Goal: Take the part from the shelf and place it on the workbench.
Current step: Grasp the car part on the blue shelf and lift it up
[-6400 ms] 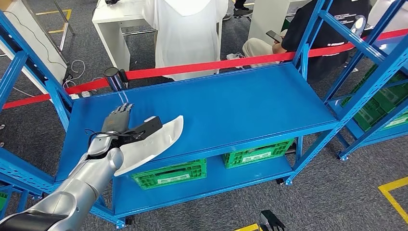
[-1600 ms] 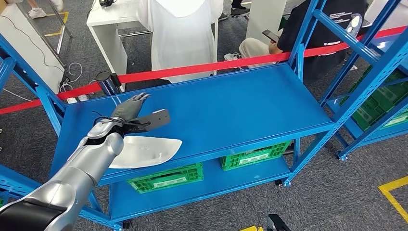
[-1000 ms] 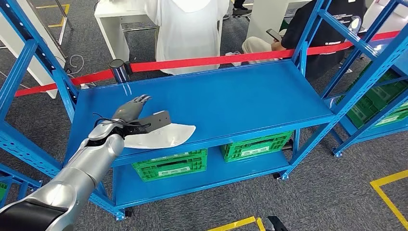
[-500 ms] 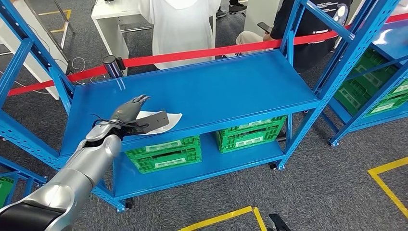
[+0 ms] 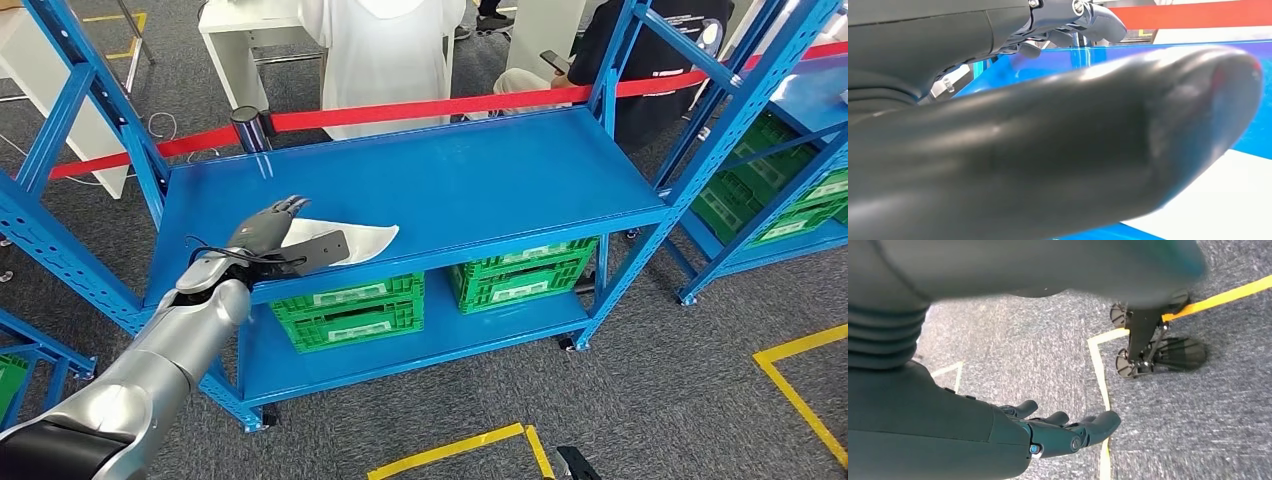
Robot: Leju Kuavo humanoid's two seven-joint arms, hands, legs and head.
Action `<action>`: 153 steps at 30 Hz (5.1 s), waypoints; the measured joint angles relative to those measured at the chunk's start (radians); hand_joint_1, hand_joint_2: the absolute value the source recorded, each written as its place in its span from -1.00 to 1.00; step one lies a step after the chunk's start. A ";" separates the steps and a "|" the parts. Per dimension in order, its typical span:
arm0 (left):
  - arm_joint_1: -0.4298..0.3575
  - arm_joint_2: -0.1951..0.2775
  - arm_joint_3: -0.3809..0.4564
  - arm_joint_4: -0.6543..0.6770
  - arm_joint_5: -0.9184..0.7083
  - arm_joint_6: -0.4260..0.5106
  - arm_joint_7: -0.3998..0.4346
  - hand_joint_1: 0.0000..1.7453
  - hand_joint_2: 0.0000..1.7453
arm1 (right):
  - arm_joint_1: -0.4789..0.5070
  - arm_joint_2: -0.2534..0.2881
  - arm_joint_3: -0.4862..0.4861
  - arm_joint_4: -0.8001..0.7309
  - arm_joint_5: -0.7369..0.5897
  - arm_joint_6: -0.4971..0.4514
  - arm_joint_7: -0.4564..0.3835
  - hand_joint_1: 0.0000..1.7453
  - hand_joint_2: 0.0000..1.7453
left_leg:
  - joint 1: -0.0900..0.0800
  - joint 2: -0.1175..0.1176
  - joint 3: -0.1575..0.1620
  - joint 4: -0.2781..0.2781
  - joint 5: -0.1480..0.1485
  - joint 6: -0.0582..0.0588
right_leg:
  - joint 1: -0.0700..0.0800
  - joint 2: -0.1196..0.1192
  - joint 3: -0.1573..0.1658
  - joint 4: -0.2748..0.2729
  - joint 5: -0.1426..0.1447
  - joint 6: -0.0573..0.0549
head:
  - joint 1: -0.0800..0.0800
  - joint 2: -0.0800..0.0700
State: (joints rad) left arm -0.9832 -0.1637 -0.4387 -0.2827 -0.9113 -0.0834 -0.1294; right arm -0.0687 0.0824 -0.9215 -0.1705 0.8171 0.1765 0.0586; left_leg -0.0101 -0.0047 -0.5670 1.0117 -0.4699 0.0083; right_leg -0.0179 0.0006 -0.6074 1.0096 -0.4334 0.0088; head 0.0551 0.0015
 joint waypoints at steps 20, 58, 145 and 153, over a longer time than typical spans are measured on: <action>0.012 0.000 -0.049 0.003 0.008 -0.001 0.000 -1.00 -1.00 | 0.000 0.000 -0.017 0.000 0.001 0.002 0.007 -1.00 -1.00 | 0.000 0.000 -0.008 0.001 0.004 -0.001 | 0.001 0.000 -0.010 0.002 0.004 0.006 | 0.000 0.000; 0.024 0.001 -0.056 0.012 0.082 0.136 0.040 -1.00 -1.00 | 0.001 -0.001 -0.017 0.000 0.035 0.002 -0.003 -1.00 -1.00 | 0.004 0.005 -0.022 -0.009 0.026 0.031 | -0.007 0.001 -0.124 0.254 -0.133 0.031 | 0.007 0.000; 0.075 0.033 -0.089 0.017 0.134 0.183 -0.012 -1.00 -1.00 | -0.002 -0.004 -0.042 0.000 0.074 0.002 0.016 -1.00 -1.00 | 0.001 -0.001 -0.057 0.000 0.049 -0.021 | 0.004 0.008 0.033 0.018 -0.058 -0.022 | 0.000 0.000; 0.075 0.036 -0.089 0.017 0.151 0.212 -0.043 -1.00 -1.00 | -0.002 -0.005 -0.042 0.000 0.081 0.004 0.005 -1.00 -1.00 | -0.001 -0.004 -0.055 -0.001 0.043 -0.011 | 0.003 0.003 0.046 -0.002 -0.057 -0.014 | 0.000 0.000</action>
State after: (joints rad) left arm -0.9078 -0.1280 -0.5276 -0.2659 -0.7603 0.1290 -0.1728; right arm -0.0707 0.0776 -0.9636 -0.1701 0.8979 0.1802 0.0640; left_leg -0.0112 -0.0091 -0.6224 1.0103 -0.4269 -0.0023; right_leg -0.0146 0.0040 -0.5617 1.0079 -0.4900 -0.0052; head 0.0553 0.0015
